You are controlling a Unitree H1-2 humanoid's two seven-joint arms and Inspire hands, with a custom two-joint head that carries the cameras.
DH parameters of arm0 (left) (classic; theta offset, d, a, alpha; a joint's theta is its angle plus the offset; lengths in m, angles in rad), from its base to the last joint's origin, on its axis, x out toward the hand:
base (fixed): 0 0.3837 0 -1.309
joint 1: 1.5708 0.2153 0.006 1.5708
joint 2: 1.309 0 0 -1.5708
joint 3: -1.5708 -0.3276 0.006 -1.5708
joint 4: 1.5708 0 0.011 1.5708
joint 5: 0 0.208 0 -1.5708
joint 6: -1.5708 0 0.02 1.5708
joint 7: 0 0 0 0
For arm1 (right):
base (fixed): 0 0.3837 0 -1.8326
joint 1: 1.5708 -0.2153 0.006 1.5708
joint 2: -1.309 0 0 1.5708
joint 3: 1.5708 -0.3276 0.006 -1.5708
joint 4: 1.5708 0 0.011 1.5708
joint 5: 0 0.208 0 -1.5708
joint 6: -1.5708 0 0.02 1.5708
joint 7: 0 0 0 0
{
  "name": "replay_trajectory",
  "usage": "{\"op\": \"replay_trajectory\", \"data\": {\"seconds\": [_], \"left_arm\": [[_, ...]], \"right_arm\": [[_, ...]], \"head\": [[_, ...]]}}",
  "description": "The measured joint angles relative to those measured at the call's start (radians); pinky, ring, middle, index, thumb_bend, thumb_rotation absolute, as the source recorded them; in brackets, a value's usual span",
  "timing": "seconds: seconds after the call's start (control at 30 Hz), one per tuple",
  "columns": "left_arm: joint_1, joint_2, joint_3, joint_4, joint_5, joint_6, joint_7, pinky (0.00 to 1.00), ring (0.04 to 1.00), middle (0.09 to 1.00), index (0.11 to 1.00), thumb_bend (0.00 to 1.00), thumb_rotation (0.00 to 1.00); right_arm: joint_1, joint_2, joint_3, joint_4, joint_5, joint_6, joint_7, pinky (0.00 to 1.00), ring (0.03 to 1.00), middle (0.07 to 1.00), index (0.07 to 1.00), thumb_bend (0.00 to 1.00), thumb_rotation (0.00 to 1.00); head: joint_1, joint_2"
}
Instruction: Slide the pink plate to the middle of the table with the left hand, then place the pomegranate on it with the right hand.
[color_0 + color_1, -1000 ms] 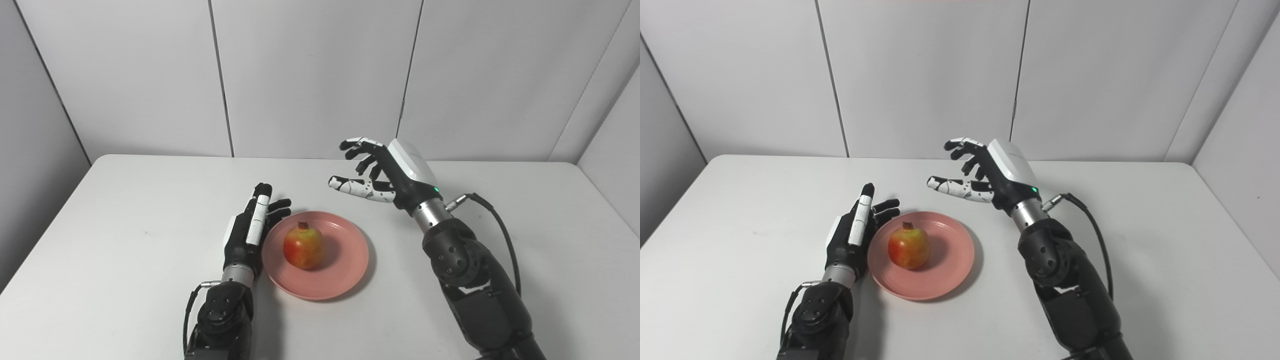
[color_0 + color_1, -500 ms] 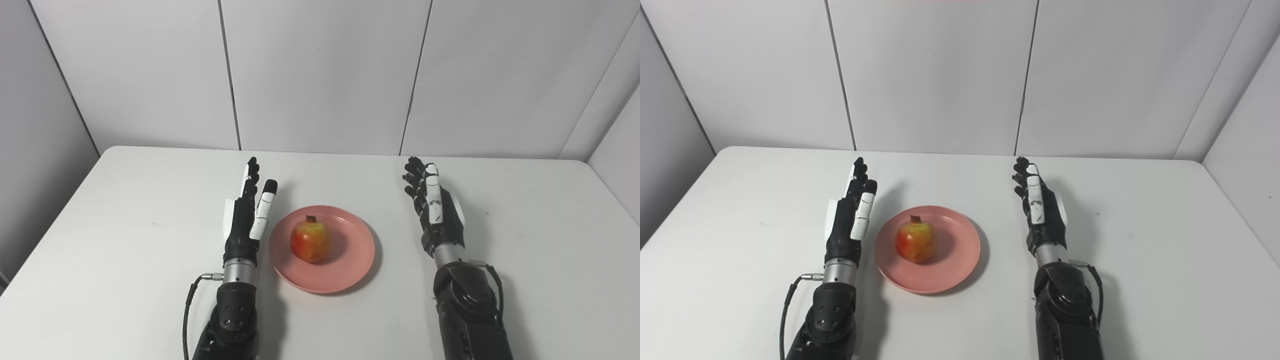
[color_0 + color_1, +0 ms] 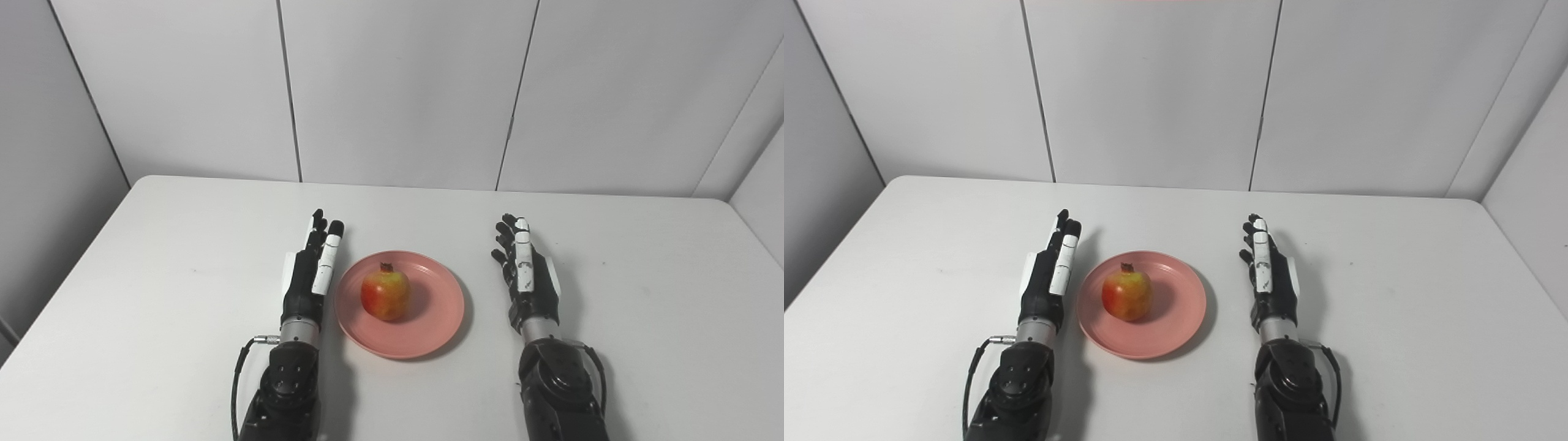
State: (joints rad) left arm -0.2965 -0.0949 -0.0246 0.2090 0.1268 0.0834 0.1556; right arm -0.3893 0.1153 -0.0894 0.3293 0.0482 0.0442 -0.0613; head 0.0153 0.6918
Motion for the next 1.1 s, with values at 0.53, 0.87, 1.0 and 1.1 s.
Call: {"op": "replay_trajectory", "data": {"seconds": [0.53,0.87,1.0,1.1], "left_arm": [[0.000,0.004,-0.001,-0.015,-0.048,0.027,-0.016,1.00,1.000,1.000,1.000,0.82,1.00],[0.000,0.004,-0.003,-0.015,-0.047,0.028,-0.016,1.00,1.000,1.000,1.000,0.82,1.00],[0.000,0.004,-0.002,-0.015,-0.048,0.028,-0.016,1.00,1.000,1.000,1.000,0.82,1.00],[0.000,0.004,-0.001,-0.017,-0.048,0.028,-0.016,1.00,1.000,1.000,1.000,0.82,1.00]], "right_arm": [[0.003,-0.023,0.025,0.007,-0.025,-0.017,-0.002,1.00,0.976,0.926,0.891,0.82,1.00],[0.003,-0.021,0.019,0.007,-0.022,-0.016,-0.019,1.00,0.948,0.917,0.883,0.79,1.00],[0.003,-0.015,0.017,0.006,-0.020,-0.016,-0.030,1.00,0.947,0.920,0.893,0.78,0.99],[0.003,-0.012,0.014,0.006,-0.009,-0.016,-0.032,1.00,0.945,0.918,0.892,0.78,0.99]], "head": [[0.002,-0.002],[-0.008,-0.003],[-0.008,-0.003],[-0.011,0.000]]}}
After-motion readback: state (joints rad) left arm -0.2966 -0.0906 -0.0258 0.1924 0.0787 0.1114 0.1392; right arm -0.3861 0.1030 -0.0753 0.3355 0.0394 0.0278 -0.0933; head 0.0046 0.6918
